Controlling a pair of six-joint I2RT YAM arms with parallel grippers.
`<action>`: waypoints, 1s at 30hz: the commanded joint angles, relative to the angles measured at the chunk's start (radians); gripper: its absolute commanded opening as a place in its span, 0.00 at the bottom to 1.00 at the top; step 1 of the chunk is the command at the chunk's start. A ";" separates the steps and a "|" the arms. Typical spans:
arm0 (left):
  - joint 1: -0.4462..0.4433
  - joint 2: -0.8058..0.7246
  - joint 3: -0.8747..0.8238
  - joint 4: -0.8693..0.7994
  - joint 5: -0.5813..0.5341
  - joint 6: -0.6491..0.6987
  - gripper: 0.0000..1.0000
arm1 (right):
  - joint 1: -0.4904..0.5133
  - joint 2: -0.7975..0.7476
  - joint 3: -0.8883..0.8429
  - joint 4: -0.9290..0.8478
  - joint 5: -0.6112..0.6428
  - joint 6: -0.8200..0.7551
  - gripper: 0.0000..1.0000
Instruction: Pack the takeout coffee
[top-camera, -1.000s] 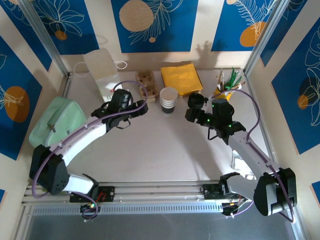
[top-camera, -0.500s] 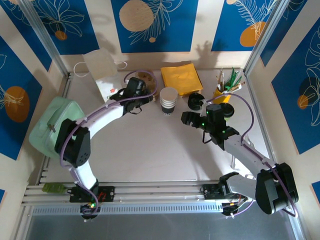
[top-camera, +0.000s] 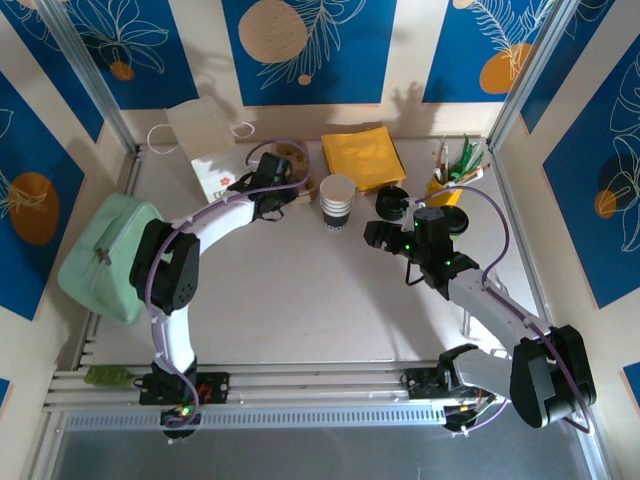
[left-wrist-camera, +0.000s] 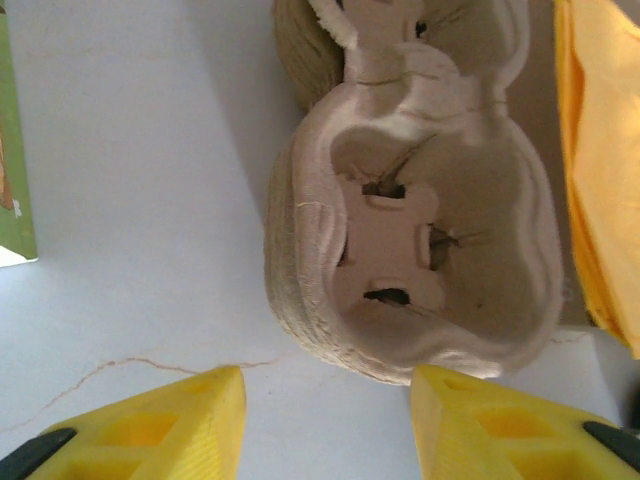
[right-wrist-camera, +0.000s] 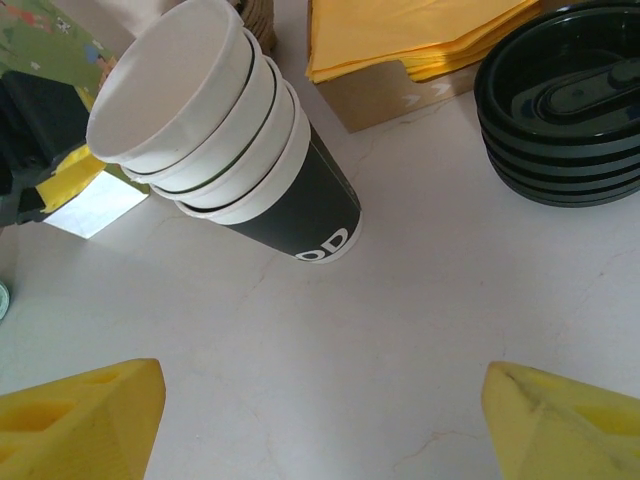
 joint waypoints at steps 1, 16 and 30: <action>0.016 0.025 0.039 0.036 0.001 -0.014 0.44 | -0.006 0.010 0.005 0.011 0.011 0.002 0.83; 0.035 0.077 0.052 0.092 0.033 -0.041 0.37 | -0.020 0.055 0.037 -0.020 -0.019 0.008 0.84; 0.048 0.106 0.060 0.124 0.063 -0.058 0.28 | -0.022 0.058 0.038 -0.021 -0.020 0.006 0.84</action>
